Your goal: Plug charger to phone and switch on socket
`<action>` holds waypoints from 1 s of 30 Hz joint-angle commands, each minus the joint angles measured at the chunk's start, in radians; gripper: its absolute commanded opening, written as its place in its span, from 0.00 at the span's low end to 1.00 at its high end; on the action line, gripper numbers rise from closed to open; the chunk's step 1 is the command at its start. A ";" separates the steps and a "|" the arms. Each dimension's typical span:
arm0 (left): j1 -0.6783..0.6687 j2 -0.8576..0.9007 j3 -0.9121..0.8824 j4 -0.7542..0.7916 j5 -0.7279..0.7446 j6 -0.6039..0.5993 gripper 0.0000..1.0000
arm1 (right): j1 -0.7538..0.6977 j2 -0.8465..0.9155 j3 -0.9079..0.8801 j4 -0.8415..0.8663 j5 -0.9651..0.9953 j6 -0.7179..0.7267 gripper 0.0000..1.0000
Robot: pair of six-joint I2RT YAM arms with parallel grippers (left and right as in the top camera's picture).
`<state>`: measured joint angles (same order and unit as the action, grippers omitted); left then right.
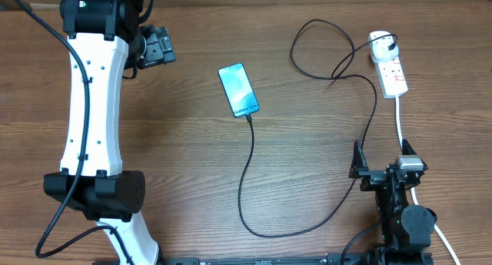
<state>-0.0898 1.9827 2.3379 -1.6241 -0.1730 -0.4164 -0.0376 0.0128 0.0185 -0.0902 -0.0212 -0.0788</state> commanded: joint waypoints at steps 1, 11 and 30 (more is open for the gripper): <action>-0.002 0.007 -0.004 0.002 -0.010 -0.010 1.00 | 0.003 -0.010 -0.010 0.005 0.009 -0.001 1.00; -0.002 0.007 -0.005 0.002 -0.010 -0.010 1.00 | 0.003 -0.010 -0.010 0.005 0.009 -0.001 1.00; -0.002 0.006 -0.004 -0.012 -0.010 -0.009 1.00 | 0.003 -0.010 -0.010 0.005 0.008 -0.001 1.00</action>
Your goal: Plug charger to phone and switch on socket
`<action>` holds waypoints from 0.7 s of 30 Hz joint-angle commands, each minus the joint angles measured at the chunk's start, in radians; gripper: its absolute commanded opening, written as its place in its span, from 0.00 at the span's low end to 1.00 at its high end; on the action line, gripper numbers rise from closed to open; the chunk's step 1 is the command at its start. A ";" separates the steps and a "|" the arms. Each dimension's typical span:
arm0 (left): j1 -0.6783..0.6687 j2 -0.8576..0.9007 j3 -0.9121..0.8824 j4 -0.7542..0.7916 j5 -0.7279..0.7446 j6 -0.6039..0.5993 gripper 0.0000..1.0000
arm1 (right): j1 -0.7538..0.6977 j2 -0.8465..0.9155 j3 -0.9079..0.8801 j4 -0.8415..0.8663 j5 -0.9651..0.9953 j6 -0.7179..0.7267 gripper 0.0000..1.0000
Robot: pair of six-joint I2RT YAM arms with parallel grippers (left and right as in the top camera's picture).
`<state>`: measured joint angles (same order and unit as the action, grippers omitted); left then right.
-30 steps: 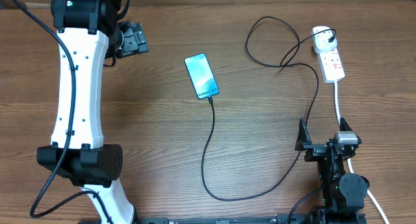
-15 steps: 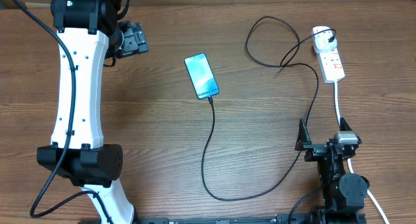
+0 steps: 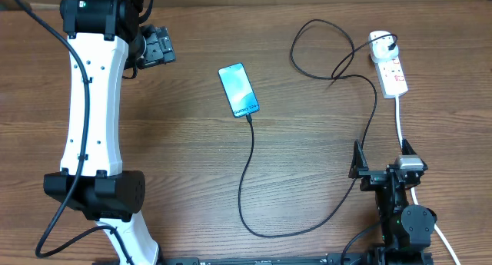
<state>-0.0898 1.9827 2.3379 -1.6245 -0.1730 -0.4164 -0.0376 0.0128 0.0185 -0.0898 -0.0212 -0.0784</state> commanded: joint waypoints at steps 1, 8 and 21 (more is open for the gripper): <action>-0.002 0.006 -0.004 -0.027 -0.010 -0.010 1.00 | 0.003 -0.010 -0.010 0.005 0.008 -0.001 1.00; -0.006 -0.062 -0.008 -0.065 -0.009 -0.022 1.00 | 0.003 -0.010 -0.010 0.005 0.009 -0.001 1.00; -0.025 -0.455 -0.448 0.166 -0.017 -0.028 1.00 | 0.003 -0.010 -0.010 0.005 0.009 -0.001 1.00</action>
<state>-0.1112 1.5986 2.0338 -1.5032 -0.1768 -0.4465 -0.0376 0.0128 0.0185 -0.0902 -0.0208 -0.0784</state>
